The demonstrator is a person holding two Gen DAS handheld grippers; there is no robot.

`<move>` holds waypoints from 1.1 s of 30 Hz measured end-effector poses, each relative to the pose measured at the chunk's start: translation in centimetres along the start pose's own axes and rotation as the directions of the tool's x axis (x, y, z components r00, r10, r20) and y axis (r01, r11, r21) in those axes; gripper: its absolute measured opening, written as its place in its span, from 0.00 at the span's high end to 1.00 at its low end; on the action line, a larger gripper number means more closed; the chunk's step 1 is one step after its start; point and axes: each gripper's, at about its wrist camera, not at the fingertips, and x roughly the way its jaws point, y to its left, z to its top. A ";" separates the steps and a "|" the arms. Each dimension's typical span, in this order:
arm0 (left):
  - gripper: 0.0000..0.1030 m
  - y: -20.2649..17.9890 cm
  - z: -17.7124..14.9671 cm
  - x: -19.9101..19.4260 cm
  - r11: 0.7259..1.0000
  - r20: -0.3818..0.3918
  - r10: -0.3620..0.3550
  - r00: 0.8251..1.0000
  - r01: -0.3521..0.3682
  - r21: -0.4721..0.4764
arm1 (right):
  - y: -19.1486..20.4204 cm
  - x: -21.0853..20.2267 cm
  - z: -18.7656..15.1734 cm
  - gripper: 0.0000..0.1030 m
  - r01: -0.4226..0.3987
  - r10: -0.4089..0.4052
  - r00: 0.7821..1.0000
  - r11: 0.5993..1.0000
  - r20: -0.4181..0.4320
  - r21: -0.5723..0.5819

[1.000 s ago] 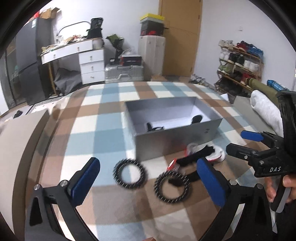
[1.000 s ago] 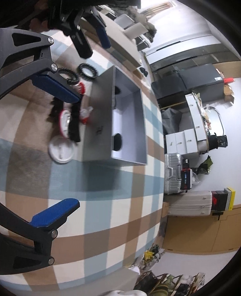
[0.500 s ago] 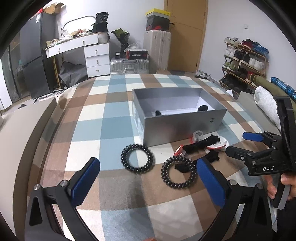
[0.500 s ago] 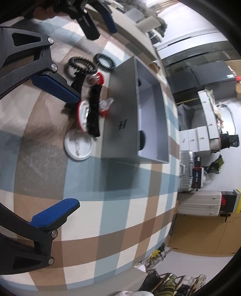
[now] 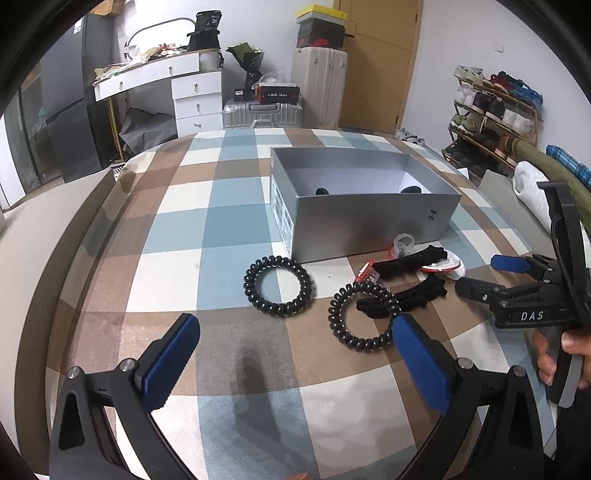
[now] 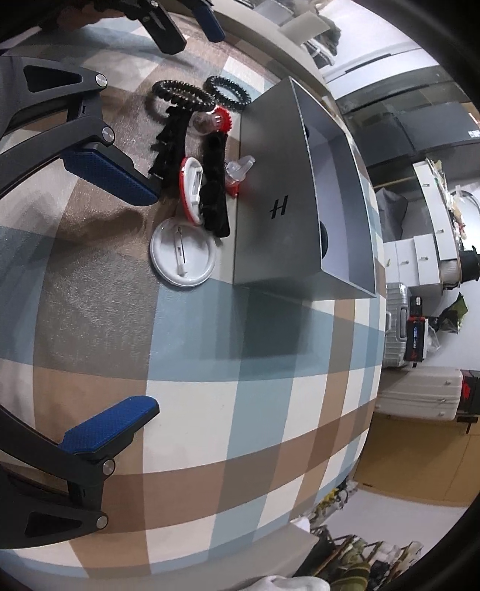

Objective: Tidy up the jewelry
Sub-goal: 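Withdraw the right gripper and move it toward the red-rimmed white round case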

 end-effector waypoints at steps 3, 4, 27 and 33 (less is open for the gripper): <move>0.01 0.1 0.0 -0.1 1.000 0.005 0.006 1.000 -0.006 -0.004 | 0.3 0.1 -0.1 0.00 0.015 -0.015 1.000 1.000 -0.002 -0.015; 0.01 0.1 0.0 -0.1 1.000 0.005 0.004 1.000 -0.004 -0.003 | 0.3 0.1 -0.1 0.00 0.016 -0.016 1.000 1.000 -0.002 -0.019; 0.01 0.5 -0.4 0.8 1.000 -0.040 -0.001 0.999 0.001 -0.008 | 2.0 0.4 1.2 0.08 -0.016 0.015 1.000 0.998 -0.010 -0.066; 0.01 0.6 -0.4 0.7 1.000 -0.042 -0.003 0.999 0.003 -0.011 | 3.4 -1.0 1.0 0.16 -0.101 0.103 0.994 0.993 0.025 -0.056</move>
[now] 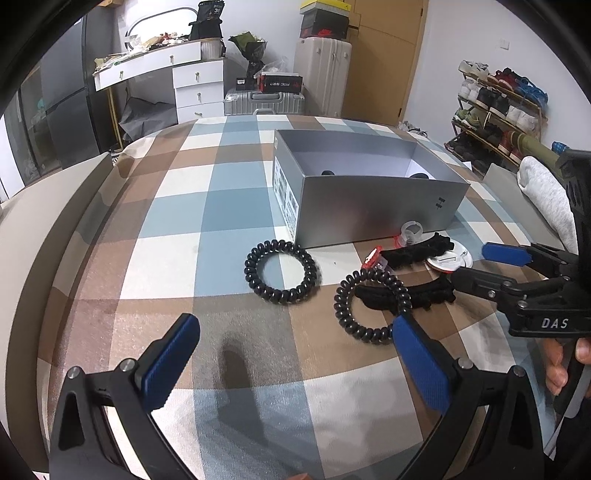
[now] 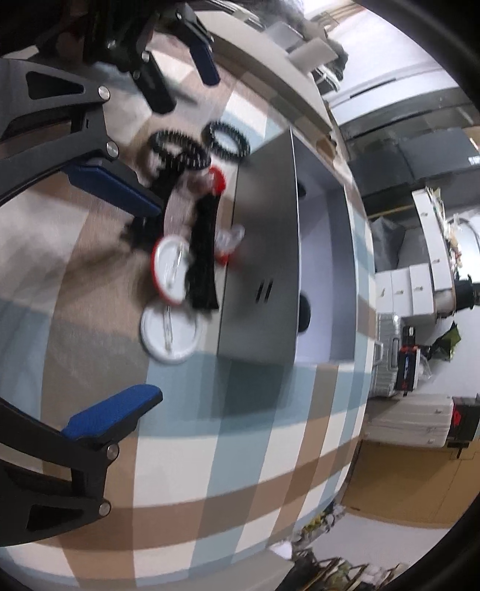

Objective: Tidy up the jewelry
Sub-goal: 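Withdraw the right gripper and move it toward the red-rimmed white round case, then grasp the red-rimmed white round case with the right gripper while the left gripper grasps a black coiled hair tie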

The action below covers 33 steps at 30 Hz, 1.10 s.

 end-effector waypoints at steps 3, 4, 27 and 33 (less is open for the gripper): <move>0.01 -0.1 0.1 0.0 1.000 0.001 0.000 1.000 0.000 0.000 | 1.0 0.5 0.3 0.24 -0.015 0.015 1.000 1.000 -0.004 -0.016; 0.01 -0.1 0.0 0.0 1.000 0.001 0.000 1.000 0.000 0.002 | 1.3 0.8 0.4 0.25 -0.023 0.022 1.000 0.999 -0.012 -0.023; 0.01 -0.2 0.1 0.1 1.000 -0.011 -0.013 1.000 0.013 -0.004 | 0.6 -1.2 -0.1 0.61 -0.036 0.037 0.998 0.999 0.055 -0.025; 0.01 -0.4 0.1 0.0 0.999 -0.012 -0.036 0.999 0.036 -0.011 | -1.1 -2.6 -1.8 0.61 -0.101 0.096 0.991 0.994 0.096 0.049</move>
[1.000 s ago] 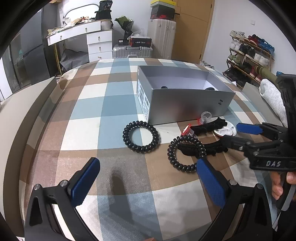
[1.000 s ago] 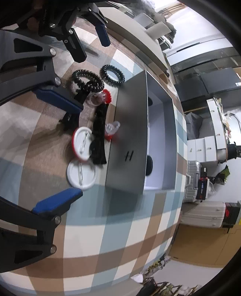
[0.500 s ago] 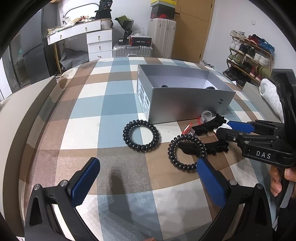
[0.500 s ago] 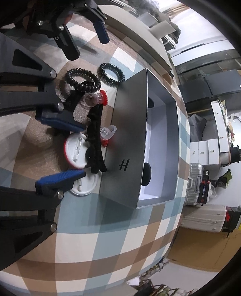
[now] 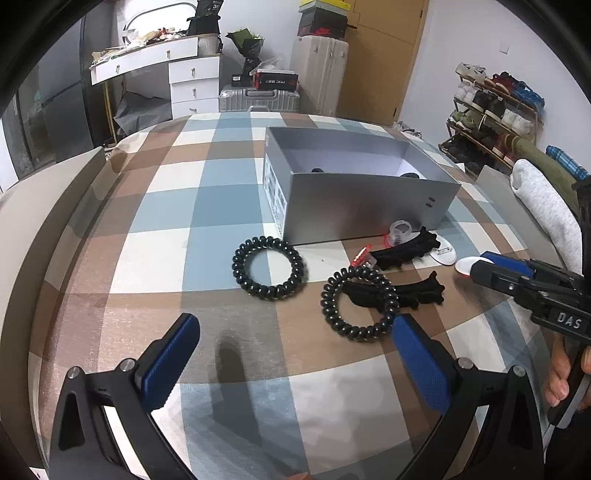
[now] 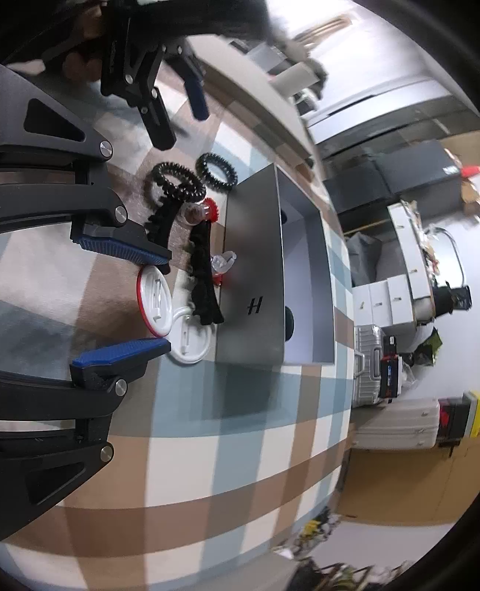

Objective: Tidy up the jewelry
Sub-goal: 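Grasp the red-rimmed white round case with the right gripper while the left gripper grasps a black coiled hair tie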

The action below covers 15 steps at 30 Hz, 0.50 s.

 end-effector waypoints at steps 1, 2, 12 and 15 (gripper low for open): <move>0.01 -0.1 0.0 0.0 1.000 0.001 0.000 1.000 0.000 0.004 | -0.2 -0.2 -0.1 0.61 -0.016 0.016 1.000 1.000 0.008 0.011; 0.01 -0.2 -0.1 0.0 1.000 0.003 -0.005 1.000 0.005 0.007 | -0.4 -0.4 -0.2 0.61 -0.033 0.033 0.999 0.999 0.017 0.023; 0.29 -1.1 0.4 0.0 0.998 -0.009 -0.033 0.999 0.034 0.048 | -1.1 -1.6 -0.2 0.61 -0.054 0.052 0.997 0.997 0.052 0.051; 0.41 -0.7 0.8 0.5 1.000 -0.017 -0.012 1.000 0.013 0.026 | -1.2 -1.9 -0.2 0.61 -0.056 0.053 0.997 0.997 0.056 0.053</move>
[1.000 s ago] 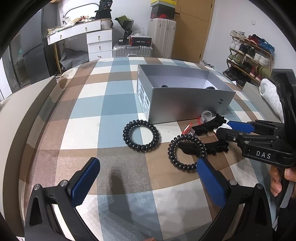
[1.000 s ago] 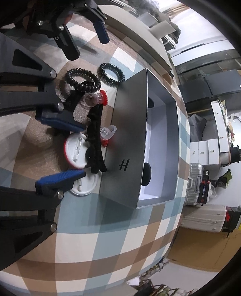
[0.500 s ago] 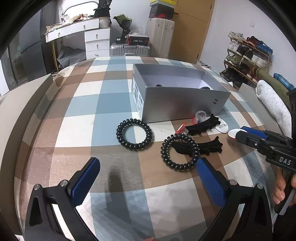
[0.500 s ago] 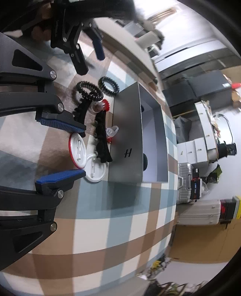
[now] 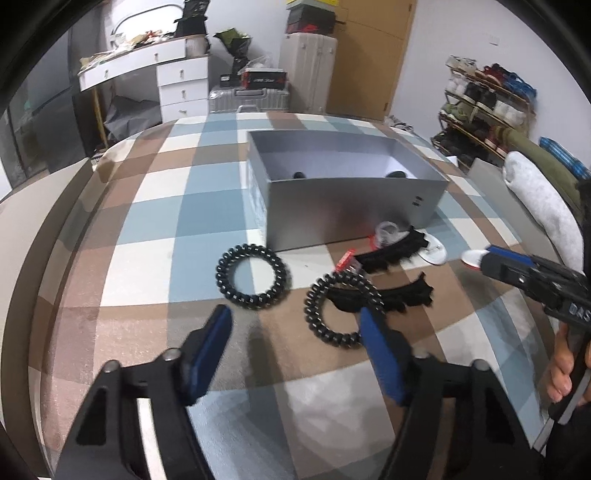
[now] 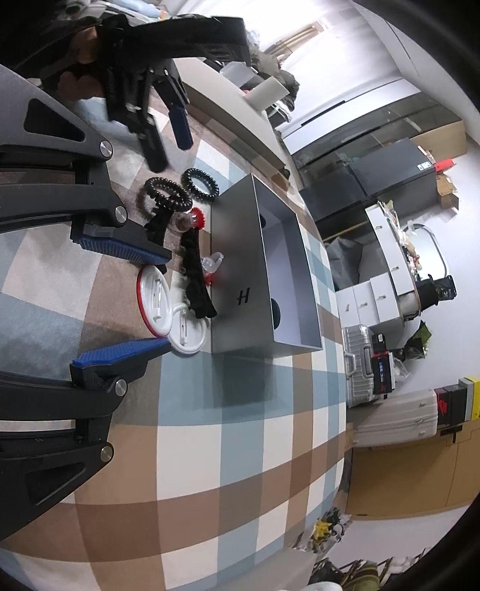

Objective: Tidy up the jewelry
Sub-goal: 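Grasp the red-rimmed white round case with the right gripper while the left gripper grasps a black coiled hair tie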

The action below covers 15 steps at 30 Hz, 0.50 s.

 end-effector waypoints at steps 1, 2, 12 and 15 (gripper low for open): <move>0.43 0.0 0.1 0.3 1.000 -0.011 0.016 1.000 -0.016 -0.001 | -0.1 -0.1 0.0 0.61 0.001 -0.001 1.000 1.000 0.001 0.001; 0.51 -0.1 0.2 0.5 1.000 -0.019 0.027 0.999 -0.027 0.002 | -0.1 -0.1 0.0 0.61 -0.001 0.001 1.000 1.000 0.002 0.005; 0.82 -1.0 0.2 1.8 0.998 -0.067 0.055 0.996 -0.053 0.033 | -0.6 -0.8 0.2 0.61 -0.018 0.017 1.000 1.000 0.016 0.025; 0.88 -1.1 0.3 1.8 0.999 -0.075 0.030 0.997 -0.029 0.021 | -0.6 -0.8 0.2 0.61 -0.018 0.018 1.000 1.000 0.016 0.024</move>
